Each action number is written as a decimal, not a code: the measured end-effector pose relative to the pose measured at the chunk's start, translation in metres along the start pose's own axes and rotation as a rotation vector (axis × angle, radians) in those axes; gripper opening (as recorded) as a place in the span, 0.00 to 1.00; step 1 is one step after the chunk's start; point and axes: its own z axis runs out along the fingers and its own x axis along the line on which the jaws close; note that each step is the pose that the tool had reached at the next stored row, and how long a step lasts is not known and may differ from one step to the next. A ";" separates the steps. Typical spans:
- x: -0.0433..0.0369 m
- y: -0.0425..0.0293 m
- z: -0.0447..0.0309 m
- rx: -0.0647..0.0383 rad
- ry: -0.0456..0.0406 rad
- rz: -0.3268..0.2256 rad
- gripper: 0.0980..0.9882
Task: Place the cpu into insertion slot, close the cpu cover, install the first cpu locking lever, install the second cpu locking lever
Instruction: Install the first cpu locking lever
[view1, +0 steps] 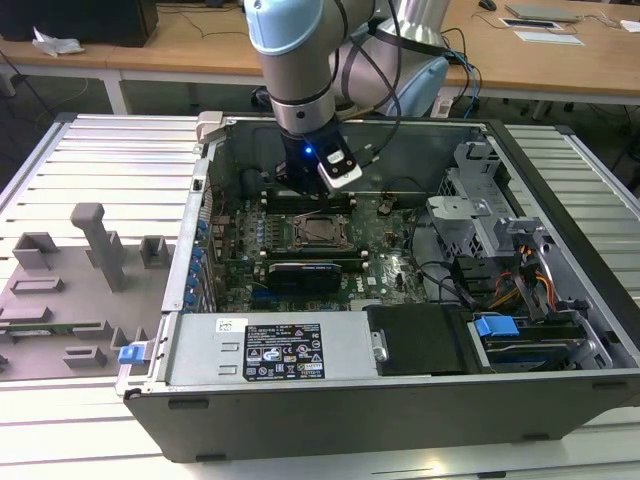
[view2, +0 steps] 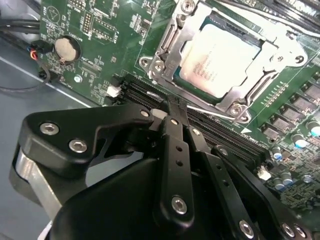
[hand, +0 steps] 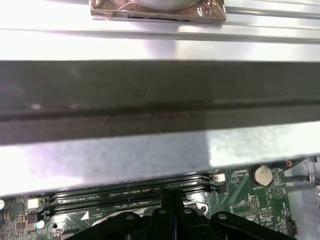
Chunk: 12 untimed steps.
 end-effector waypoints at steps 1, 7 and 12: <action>0.0001 0.0000 0.0004 0.002 -0.0018 0.010 0.01; 0.0009 0.0020 0.0034 0.017 -0.0128 0.076 0.01; 0.0016 0.0051 0.0051 0.023 -0.0175 0.103 0.01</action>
